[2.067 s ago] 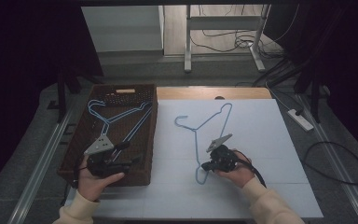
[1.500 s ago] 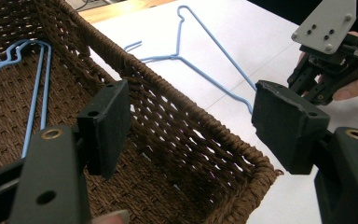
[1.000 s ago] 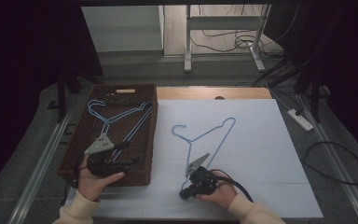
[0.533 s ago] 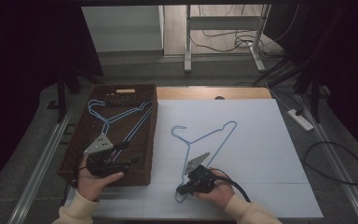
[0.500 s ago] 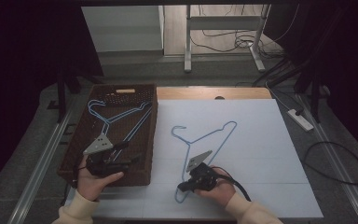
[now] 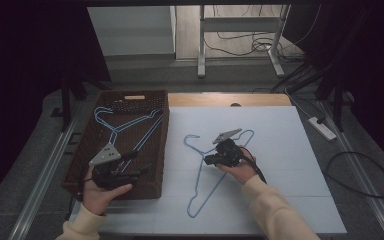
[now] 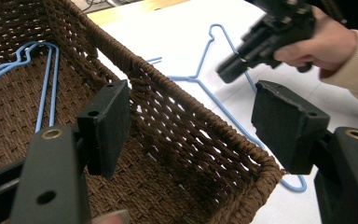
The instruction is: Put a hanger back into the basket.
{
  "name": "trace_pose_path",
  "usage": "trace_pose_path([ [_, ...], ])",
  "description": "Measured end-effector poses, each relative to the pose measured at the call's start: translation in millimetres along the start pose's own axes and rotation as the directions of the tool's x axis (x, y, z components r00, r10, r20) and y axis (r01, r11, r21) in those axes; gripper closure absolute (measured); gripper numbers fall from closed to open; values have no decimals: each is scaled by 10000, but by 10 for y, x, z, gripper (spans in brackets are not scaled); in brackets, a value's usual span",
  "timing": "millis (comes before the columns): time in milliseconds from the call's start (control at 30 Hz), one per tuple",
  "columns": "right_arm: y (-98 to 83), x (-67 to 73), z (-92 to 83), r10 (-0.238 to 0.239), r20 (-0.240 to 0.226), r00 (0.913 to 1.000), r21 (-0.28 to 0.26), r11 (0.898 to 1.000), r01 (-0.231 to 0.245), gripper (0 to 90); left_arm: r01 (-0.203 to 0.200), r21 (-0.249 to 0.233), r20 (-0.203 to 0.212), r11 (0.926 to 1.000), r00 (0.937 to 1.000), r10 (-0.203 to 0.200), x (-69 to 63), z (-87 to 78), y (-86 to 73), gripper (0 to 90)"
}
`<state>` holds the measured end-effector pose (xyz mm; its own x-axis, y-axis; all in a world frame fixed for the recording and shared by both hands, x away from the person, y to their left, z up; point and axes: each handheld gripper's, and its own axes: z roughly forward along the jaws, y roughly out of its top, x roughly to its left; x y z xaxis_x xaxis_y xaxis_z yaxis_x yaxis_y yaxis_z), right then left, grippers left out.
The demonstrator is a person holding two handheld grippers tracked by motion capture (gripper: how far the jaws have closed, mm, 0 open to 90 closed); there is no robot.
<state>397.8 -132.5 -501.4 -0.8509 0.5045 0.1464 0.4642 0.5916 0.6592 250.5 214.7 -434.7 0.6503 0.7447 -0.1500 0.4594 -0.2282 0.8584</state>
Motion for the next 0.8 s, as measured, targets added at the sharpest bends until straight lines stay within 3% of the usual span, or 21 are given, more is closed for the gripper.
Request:
trace_pose_path([
  [167,204,-139,167,-106,532,9985,153,9998,98,582,8,3,4,10000,10000,-8,6,0,-4,290],
  [333,356,-207,306,-231,610,9979,366,9991,209,562,10,17,-2,10000,10000,-10,10,5,-7,290],
  [433,481,-239,443,-378,741,9965,844,9959,315,564,16,-3,-19,10000,10000,-16,9,-1,-6,290],
  [800,646,-214,686,-847,722,9938,1703,9828,713,608,6,-25,-62,10000,10000,-6,22,-16,-8,290],
])
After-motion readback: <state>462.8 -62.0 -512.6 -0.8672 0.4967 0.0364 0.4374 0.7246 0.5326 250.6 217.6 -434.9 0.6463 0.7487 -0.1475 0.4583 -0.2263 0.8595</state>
